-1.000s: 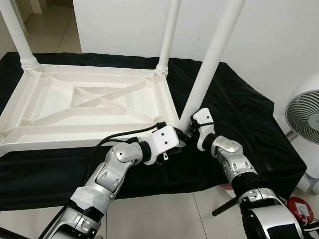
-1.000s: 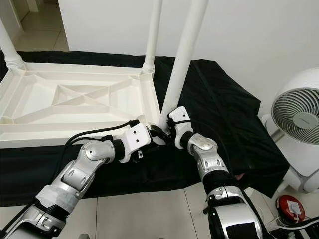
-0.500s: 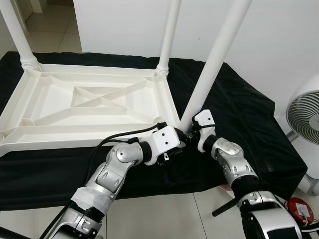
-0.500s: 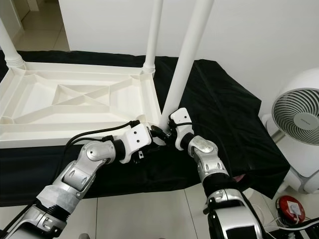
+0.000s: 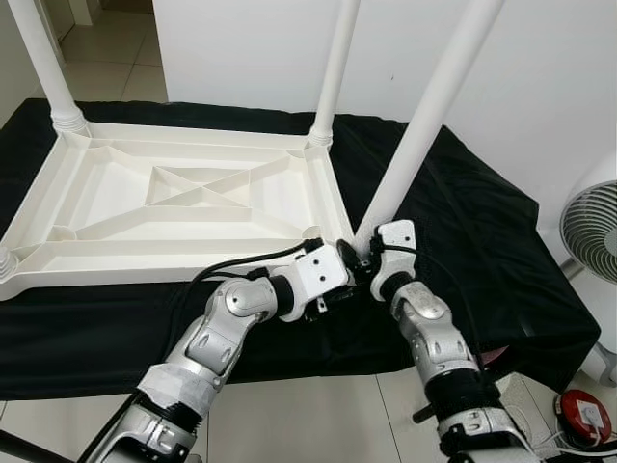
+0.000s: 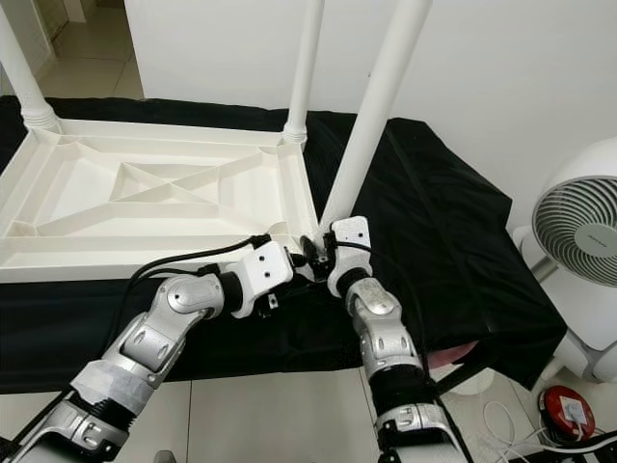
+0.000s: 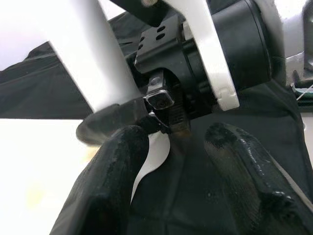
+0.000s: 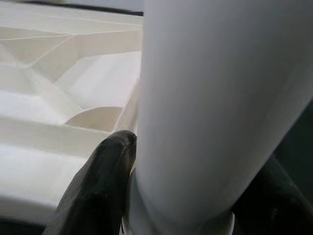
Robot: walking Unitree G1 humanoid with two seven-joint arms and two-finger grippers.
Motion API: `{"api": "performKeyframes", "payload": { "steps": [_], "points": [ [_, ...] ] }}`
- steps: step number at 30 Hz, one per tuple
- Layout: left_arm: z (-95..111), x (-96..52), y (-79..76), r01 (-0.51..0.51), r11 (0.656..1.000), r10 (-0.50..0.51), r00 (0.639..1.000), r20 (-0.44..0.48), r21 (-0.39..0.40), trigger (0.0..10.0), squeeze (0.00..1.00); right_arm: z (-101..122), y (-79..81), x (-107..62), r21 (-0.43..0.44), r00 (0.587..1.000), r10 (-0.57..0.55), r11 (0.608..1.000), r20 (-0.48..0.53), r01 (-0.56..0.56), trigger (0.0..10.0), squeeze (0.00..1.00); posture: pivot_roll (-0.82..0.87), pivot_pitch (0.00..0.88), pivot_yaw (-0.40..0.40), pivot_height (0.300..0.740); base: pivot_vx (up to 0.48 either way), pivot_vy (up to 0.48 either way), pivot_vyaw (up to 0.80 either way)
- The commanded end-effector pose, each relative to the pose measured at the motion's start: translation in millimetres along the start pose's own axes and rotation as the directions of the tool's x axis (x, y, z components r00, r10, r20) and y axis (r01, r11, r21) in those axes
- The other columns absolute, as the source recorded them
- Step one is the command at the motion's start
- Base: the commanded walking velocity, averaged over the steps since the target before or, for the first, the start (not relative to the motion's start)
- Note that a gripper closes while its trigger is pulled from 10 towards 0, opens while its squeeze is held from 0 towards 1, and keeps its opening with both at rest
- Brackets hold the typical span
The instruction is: Building children table
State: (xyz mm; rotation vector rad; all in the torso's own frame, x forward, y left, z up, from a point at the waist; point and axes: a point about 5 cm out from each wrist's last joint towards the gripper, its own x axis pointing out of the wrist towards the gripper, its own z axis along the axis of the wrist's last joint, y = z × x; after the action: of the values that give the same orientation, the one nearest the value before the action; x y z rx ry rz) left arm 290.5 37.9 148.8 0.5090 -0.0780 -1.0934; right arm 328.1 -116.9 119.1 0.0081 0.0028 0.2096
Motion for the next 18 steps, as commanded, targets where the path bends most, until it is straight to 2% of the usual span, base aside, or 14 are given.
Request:
{"api": "performKeyframes", "payload": {
  "steps": [1, 2, 4, 7, 16, 17, 18],
  "points": [
    [2, 3.0, 0.4, -0.044, 0.999, 0.043, 0.999, 0.004, 0.008, 10.0, 0.00, -5, -10.8, -5.6, 0.008, 0.986, -0.165, 0.986, -0.035, 0.166, 10.0, 0.00, -0.03, 0.000, -0.115, 0.740, 0.000, 0.000, 0.00],
    [2, 3.0, 0.4, -0.044, 0.999, 0.043, 0.999, 0.004, 0.008, 10.0, 0.00, -5, -10.8, -5.6, 0.008, 0.986, -0.165, 0.986, -0.035, 0.166, 10.0, 0.00, -0.03, 0.000, -0.115, 0.740, 0.000, 0.000, 0.00],
    [3, 3.8, 0.4, -0.044, 0.999, 0.044, 0.999, 0.006, 0.008, 10.0, 0.00, -7, -2.0, -10.1, 0.040, 0.966, -0.253, 0.966, -0.052, 0.255, 10.0, 0.00, -0.02, 0.000, -0.120, 0.740, 0.000, 0.000, 0.00],
    [2, 3.4, 0.3, -0.045, 0.999, 0.045, 0.999, 0.007, 0.009, 10.0, 0.00, -8, 7.2, -11.6, 0.062, 0.971, -0.233, 0.970, -0.053, 0.236, 10.0, 0.00, -0.02, 0.000, -0.117, 0.740, 0.000, 0.000, 0.00],
    [2, 3.0, -0.7, -0.039, 0.999, 0.038, 0.999, 0.005, 0.012, 10.0, 0.00, 0, 12.2, -12.6, 0.081, 0.979, -0.199, 0.976, -0.037, 0.201, 10.0, 0.00, -0.02, 0.000, -0.117, 0.740, 0.000, 0.000, 0.00],
    [2, 3.0, -0.8, -0.039, 0.999, 0.039, 0.999, 0.005, 0.012, 10.0, 0.00, 2, 12.9, -12.8, 0.082, 0.980, -0.195, 0.977, -0.029, 0.197, 10.0, 1.00, -0.02, 0.000, -0.117, 0.740, 0.000, 0.000, 0.00],
    [2, 3.1, -1.3, -0.039, 0.999, 0.039, 0.999, 0.006, 0.011, 10.0, 0.00, 6, 10.7, -12.6, 0.091, 0.986, -0.168, 0.982, -0.007, 0.168, 10.0, 1.00, -0.02, 0.000, -0.118, 0.740, 0.000, 0.000, 0.00]
  ]
}}
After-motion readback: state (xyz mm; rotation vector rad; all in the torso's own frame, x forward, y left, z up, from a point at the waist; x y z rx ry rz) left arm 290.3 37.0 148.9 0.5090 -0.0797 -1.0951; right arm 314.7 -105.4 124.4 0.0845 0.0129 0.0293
